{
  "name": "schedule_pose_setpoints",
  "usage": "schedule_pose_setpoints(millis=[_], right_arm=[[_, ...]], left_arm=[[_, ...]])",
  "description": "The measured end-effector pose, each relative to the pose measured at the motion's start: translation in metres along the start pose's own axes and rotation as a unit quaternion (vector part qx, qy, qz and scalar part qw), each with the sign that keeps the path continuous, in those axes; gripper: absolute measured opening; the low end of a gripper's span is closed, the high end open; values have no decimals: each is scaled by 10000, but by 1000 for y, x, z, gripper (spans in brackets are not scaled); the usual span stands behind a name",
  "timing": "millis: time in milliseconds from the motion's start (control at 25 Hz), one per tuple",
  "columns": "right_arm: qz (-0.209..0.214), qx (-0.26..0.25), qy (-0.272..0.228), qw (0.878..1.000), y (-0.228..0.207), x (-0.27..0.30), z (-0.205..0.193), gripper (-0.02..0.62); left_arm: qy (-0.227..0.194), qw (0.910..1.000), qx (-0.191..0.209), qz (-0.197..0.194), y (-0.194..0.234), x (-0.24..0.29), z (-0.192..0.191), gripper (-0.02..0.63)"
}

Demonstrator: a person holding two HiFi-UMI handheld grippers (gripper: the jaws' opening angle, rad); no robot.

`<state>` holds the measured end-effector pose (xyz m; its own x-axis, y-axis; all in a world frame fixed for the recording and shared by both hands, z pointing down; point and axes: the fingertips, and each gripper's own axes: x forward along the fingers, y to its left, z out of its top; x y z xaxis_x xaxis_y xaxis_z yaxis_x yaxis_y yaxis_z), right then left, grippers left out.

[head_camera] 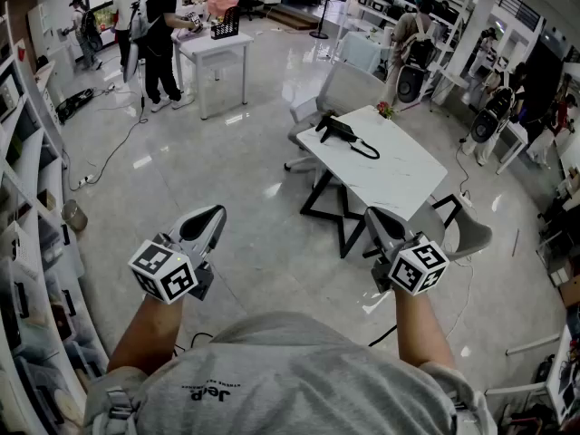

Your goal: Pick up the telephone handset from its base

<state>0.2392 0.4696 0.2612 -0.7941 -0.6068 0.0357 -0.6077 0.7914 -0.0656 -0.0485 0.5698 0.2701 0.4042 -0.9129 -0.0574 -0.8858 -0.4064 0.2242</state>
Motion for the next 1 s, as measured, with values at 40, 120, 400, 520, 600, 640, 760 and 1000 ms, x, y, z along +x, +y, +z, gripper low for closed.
schedule_pose_setpoints(millis=[40, 120, 400, 520, 600, 640, 760, 1000], right_arm=[[-4, 13, -8, 10000, -1, 0, 0, 3], [-17, 45, -24, 10000, -2, 1, 1, 3], [-41, 45, -22, 10000, -17, -2, 2, 3], [-48, -6, -1, 10000, -24, -2, 5, 3], [-37, -26, 14, 10000, -29, -1, 7, 3], [-21, -16, 15, 10000, -33, -2, 8, 3], [96, 80, -36, 9999, -42, -7, 9, 4], [704, 217, -131, 9972, -55, -24, 20, 232]], left_arm=[[2, 10000, 4, 1, 1, 0, 1, 58], [5, 10000, 10, 3, 2, 1, 2, 58], [30, 10000, 62, 29, -3, 12, 2, 58], [47, 9999, 102, 65, -6, 17, 5, 58], [40, 9999, 114, 92, -9, 22, 7, 58], [35, 9999, 117, 105, -11, 24, 8, 58], [29, 9998, 130, 147, -23, 31, 6, 58], [-21, 9995, 148, 275, -59, 53, 2, 58]])
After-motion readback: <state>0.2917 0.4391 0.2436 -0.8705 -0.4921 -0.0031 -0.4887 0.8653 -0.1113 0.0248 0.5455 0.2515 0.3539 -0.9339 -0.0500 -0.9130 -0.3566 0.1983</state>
